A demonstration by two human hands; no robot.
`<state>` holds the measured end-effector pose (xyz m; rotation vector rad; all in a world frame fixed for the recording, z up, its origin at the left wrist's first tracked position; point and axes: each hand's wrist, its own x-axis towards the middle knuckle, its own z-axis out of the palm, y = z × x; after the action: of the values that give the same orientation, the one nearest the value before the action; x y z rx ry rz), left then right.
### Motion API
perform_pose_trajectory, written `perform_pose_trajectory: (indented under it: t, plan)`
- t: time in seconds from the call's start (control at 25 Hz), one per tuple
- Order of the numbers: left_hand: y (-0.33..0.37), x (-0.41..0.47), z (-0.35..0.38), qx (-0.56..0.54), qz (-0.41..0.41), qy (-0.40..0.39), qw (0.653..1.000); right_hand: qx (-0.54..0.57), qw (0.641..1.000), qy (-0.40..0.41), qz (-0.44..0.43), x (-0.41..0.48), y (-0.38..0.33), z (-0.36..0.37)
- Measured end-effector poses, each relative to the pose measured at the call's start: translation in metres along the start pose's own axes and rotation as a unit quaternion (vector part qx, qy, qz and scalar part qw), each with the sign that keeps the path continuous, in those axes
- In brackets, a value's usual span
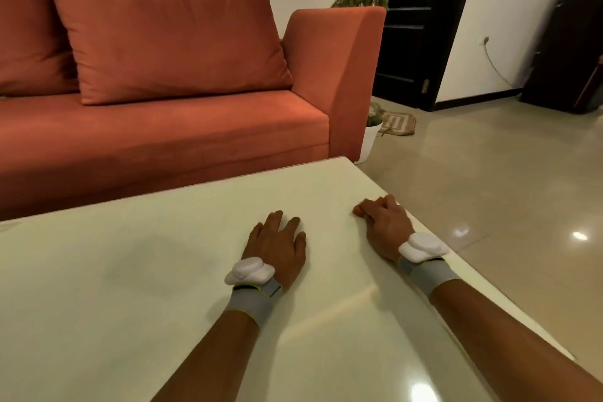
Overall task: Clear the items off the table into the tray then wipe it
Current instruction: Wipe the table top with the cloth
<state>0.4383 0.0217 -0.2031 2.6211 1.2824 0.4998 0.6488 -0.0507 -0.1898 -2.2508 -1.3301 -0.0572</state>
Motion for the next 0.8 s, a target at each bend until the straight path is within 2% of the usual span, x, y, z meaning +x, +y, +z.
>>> perform_pose_trajectory:
  t: [0.12, 0.16, 0.2, 0.24, 0.32, 0.36, 0.4, 0.44, 0.52, 0.6, 0.64, 0.72, 0.8]
  plan:
    - [-0.001, 0.002, -0.003, 0.002, -0.003, 0.007, 1.0, 0.037, 0.973, -0.085, -0.21, -0.061, -0.045, -0.004]
    - [-0.001, 0.002, -0.003, 0.006, -0.002, 0.008, 1.0, 0.031, 0.962, -0.096, -0.254, -0.063, -0.036, -0.012]
    - [-0.001, -0.001, -0.003, 0.01, -0.002, 0.006, 1.0, 0.028, 0.96, -0.091, -0.262, -0.057, -0.018, -0.023]
    - [0.0, -0.002, -0.003, 0.011, -0.001, 0.007, 1.0, 0.02, 0.975, -0.062, -0.214, -0.044, 0.006, -0.029]
    - [0.002, -0.001, -0.003, 0.018, 0.006, 0.017, 1.0, 0.004, 1.0, 0.005, -0.018, -0.018, 0.041, -0.037]
    - [0.002, 0.002, -0.006, 0.019, 0.006, 0.018, 1.0, 0.0, 0.997, 0.013, 0.076, -0.01, 0.039, -0.035]
    - [0.003, 0.002, -0.007, 0.012, 0.001, 0.007, 1.0, -0.004, 0.993, 0.002, 0.116, -0.009, 0.024, -0.029]
    - [0.004, 0.0, -0.009, 0.006, -0.003, -0.001, 1.0, -0.007, 0.995, -0.023, 0.096, -0.017, -0.002, -0.021]
    - [0.005, -0.001, -0.009, 0.013, -0.005, 0.003, 1.0, -0.021, 0.993, -0.082, -0.084, -0.049, -0.047, 0.004]
    - [0.005, -0.005, -0.012, 0.047, -0.012, -0.006, 0.999, -0.065, 0.954, -0.145, -0.255, -0.093, -0.056, 0.004]
    - [0.005, -0.007, -0.014, 0.069, -0.02, -0.015, 0.997, -0.072, 0.944, -0.159, -0.279, -0.099, -0.043, -0.011]
    - [0.006, -0.016, -0.017, 0.095, -0.027, -0.019, 0.995, -0.082, 0.957, -0.138, -0.241, -0.084, 0.0, -0.042]
    - [0.014, -0.029, -0.016, 0.066, -0.004, -0.019, 0.998, -0.13, 0.983, -0.101, -0.084, -0.055, 0.05, -0.064]
